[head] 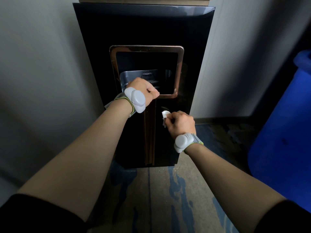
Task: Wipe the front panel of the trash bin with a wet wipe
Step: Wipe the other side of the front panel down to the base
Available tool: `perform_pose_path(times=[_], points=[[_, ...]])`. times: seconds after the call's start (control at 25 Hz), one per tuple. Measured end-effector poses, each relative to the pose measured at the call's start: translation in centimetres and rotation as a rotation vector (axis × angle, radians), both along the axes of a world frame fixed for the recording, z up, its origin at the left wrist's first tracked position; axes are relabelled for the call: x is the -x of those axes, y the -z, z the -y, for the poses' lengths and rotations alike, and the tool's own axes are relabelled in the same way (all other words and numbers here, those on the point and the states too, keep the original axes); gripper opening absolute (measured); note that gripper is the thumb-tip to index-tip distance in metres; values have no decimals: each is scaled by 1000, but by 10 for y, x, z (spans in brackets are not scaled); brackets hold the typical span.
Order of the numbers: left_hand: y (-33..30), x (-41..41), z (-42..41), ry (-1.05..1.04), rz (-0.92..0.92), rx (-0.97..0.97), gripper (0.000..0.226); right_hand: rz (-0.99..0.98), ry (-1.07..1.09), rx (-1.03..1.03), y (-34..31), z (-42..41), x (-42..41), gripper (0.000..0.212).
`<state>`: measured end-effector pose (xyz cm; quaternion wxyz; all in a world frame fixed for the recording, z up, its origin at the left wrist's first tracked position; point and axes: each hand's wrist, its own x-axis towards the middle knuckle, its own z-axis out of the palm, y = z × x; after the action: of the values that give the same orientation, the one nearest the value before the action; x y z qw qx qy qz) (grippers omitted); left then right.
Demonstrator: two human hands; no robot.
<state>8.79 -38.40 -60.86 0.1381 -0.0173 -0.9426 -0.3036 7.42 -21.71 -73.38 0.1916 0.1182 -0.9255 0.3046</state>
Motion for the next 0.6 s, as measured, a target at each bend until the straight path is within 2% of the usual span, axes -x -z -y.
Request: perform_pose_path(times=[0.6], points=[[2,3,1,8,11,-12,16,17,97,16,4,-29,7,17]])
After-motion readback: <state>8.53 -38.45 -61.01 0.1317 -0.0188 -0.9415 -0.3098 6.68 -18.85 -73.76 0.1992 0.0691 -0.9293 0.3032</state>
